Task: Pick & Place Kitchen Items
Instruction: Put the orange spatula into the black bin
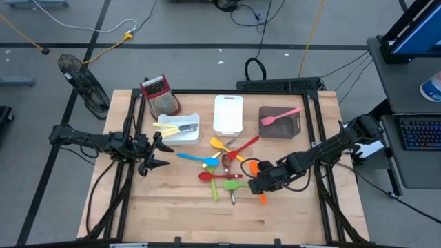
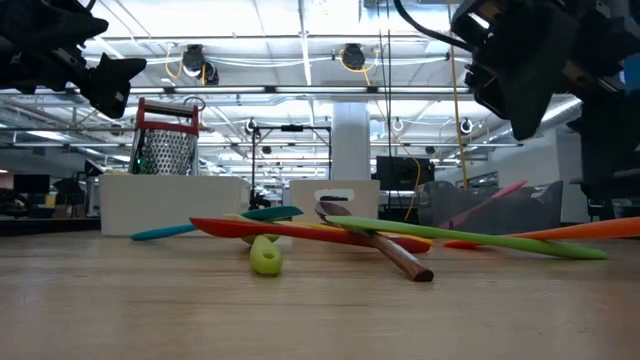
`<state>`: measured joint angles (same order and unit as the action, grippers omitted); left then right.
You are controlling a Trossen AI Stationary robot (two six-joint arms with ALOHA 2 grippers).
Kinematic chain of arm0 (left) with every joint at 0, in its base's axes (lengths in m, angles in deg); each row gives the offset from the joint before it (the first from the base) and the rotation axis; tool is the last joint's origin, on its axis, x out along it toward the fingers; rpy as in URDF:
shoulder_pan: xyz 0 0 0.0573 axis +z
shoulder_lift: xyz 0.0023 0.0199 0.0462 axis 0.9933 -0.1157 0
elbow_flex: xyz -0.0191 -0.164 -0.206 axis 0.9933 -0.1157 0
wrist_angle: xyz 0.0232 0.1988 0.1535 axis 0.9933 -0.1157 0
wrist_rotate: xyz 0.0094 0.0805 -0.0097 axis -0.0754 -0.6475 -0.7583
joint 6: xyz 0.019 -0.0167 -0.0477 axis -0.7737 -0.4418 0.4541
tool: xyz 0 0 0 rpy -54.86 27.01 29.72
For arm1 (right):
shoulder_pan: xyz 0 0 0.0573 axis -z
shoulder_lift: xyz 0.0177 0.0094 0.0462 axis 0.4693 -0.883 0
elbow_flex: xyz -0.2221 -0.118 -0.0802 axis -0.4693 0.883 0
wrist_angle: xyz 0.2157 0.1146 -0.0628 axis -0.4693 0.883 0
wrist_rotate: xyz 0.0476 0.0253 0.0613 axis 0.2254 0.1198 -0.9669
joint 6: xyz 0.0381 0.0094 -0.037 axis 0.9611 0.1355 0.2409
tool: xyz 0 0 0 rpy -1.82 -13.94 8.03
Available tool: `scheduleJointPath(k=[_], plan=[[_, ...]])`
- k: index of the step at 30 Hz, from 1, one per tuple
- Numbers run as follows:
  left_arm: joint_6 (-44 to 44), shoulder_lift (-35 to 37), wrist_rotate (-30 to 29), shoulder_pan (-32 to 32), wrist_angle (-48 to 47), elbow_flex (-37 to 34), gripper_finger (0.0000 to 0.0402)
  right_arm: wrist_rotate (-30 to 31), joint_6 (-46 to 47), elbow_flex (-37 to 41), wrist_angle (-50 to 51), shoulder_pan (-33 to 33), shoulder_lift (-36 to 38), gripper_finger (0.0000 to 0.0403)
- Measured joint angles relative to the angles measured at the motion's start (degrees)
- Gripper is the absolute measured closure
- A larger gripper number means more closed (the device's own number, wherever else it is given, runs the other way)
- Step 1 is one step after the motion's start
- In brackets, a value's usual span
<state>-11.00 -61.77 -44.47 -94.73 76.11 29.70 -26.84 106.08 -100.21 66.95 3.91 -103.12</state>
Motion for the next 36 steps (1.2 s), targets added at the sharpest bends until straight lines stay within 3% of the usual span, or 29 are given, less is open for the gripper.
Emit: scheduleJointPath(k=[7, 17, 24, 36], plan=[[0.15, 0.0, 0.0, 0.0, 0.01, 0.0, 0.0144, 0.3, -1.21, 0.0, -3.39, 0.0, 0.0, 0.0106], [1.9, 0.02, 0.09, 0.02, 0.0, 0.0, 0.0144, 0.23, 1.27, 0.0, -0.18, -0.73, 0.0, 0.0106], [1.69, 0.02, 0.1, 0.04, -0.46, 0.0, 0.0144, 4.73, 3.96, 0.0, 0.35, -1.18, -0.03, 0.0106], [1.5, 0.04, 0.02, 0.04, -1.29, 0.0, 0.0144, 1.34, 5.01, 0.03, 0.13, -1.53, -5.3, 0.0106]])
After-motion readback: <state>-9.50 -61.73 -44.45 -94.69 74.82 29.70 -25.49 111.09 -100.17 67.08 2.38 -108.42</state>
